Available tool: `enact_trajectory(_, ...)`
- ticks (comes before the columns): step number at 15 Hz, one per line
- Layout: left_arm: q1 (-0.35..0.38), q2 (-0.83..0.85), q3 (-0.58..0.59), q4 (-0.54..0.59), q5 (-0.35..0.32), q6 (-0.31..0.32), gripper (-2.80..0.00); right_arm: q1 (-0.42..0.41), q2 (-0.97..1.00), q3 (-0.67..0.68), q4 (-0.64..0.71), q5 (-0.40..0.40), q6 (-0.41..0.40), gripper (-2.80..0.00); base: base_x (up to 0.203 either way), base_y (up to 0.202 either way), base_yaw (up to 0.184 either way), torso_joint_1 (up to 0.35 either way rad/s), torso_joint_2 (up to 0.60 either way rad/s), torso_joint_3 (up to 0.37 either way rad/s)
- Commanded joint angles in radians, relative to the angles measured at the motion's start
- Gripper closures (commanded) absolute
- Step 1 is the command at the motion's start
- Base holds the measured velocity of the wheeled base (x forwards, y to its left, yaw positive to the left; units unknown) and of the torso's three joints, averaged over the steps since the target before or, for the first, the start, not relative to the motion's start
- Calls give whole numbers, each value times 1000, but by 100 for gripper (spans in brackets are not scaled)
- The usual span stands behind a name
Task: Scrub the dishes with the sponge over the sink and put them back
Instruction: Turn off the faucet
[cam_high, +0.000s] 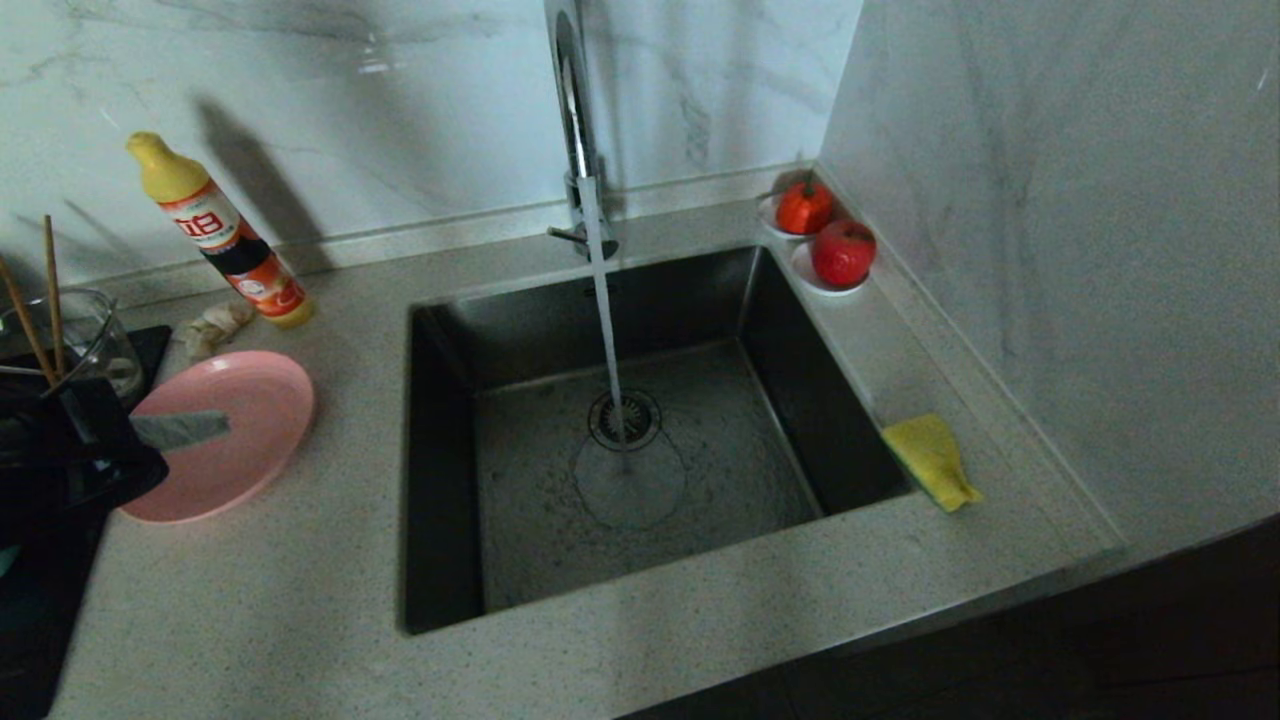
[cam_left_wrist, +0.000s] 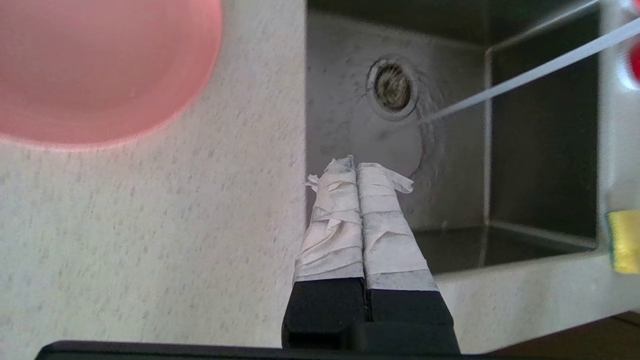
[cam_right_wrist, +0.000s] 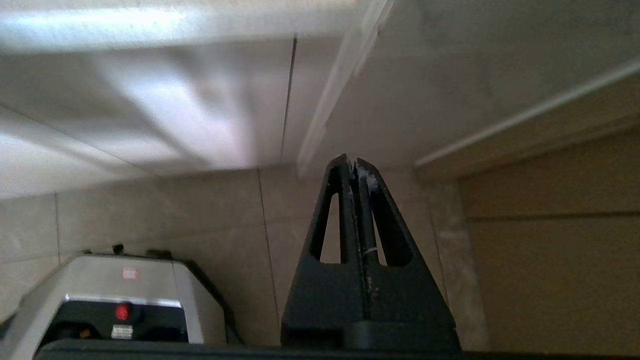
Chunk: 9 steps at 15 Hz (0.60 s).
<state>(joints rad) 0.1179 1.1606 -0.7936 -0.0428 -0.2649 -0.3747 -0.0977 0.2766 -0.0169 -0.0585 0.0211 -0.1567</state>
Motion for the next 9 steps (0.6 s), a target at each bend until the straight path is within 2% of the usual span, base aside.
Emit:
enact_trajectory(1, 0, -10, 4, -6, -2, -1, 0, 0, 5, 17, 1, 0, -5, 0, 0, 0, 0, 0, 0, 0)
enact_trajectory(4, 0, -14, 11, -6, -6, -3, 0, 1, 4, 17, 8, 5, 6, 0, 0, 0, 0, 0, 0, 0)
enact_trajectory(7, 0, -48, 10, -5, -48, -4, 0, 1, 4, 17, 14, 5, 9, 0, 0, 0, 0, 0, 0, 0)
enact_trajectory(9, 0, -54, 8, -3, -53, -4, 0, 1, 4, 17, 16, 5, 9, 0, 0, 0, 0, 0, 0, 0)
